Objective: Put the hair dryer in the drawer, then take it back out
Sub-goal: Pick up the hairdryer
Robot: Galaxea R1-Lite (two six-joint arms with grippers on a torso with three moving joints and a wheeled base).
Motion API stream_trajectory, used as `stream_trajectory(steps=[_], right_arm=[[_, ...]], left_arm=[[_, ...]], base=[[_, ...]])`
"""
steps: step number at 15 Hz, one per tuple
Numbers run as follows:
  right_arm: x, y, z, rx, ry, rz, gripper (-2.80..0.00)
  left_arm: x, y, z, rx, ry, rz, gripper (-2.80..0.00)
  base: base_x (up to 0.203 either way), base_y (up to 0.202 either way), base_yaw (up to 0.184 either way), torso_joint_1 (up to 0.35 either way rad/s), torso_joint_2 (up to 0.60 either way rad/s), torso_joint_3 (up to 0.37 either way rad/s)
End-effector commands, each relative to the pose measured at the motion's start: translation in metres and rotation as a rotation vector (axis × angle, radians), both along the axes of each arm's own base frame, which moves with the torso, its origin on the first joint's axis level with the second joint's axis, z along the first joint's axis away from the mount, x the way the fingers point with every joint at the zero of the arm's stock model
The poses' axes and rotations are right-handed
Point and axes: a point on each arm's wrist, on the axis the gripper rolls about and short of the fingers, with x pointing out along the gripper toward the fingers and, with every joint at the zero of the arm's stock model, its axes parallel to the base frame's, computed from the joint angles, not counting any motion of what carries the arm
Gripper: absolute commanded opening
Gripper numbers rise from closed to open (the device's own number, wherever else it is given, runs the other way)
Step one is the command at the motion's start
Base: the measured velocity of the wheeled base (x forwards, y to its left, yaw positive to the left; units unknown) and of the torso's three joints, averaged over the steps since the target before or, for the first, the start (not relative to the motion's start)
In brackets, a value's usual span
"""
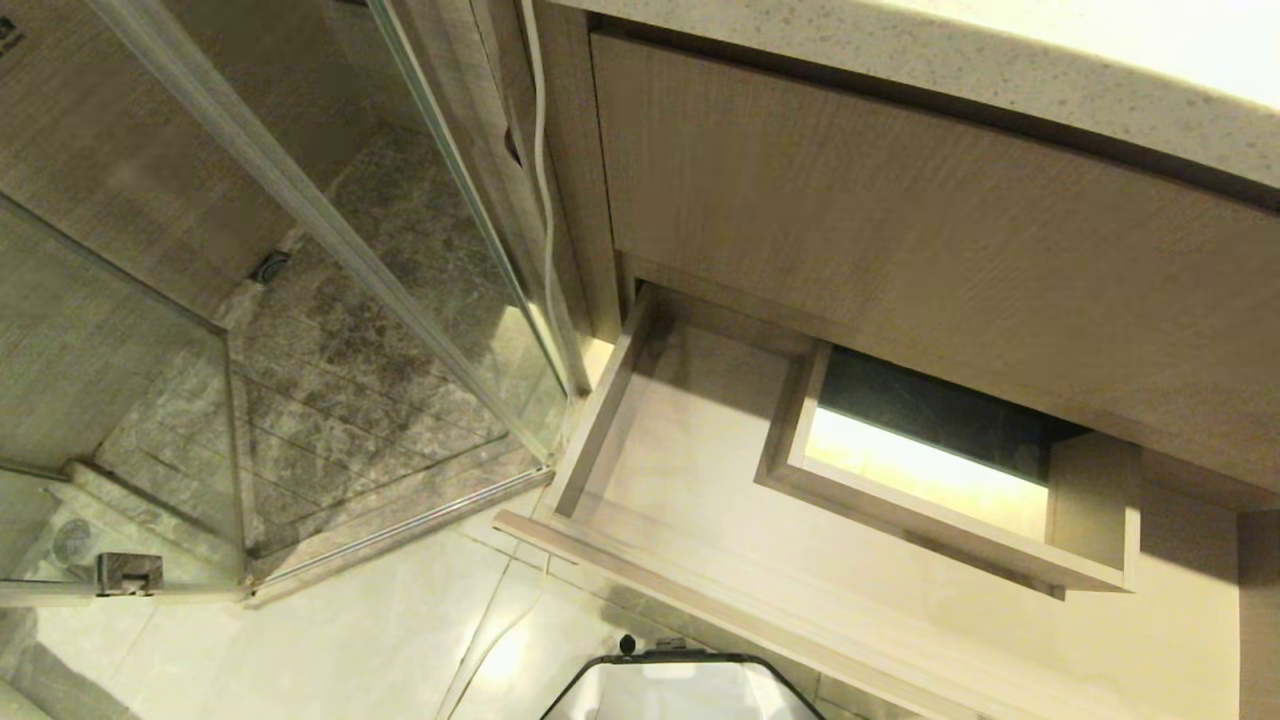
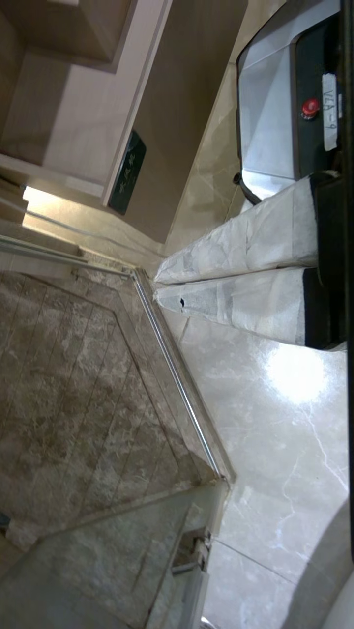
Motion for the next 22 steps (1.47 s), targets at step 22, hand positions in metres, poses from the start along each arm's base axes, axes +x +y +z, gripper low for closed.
stream_trajectory(steps=[22], right_arm=[[0.0003,0.0001,-0.0115,0.007,-0.001,0.001,-2.8]], left_arm=[[0.0,0.0,-0.0001,0.001,0.001,0.001,-2.8]], base=[[0.0,0.006,-0.122,0.003,0.0,0.001]])
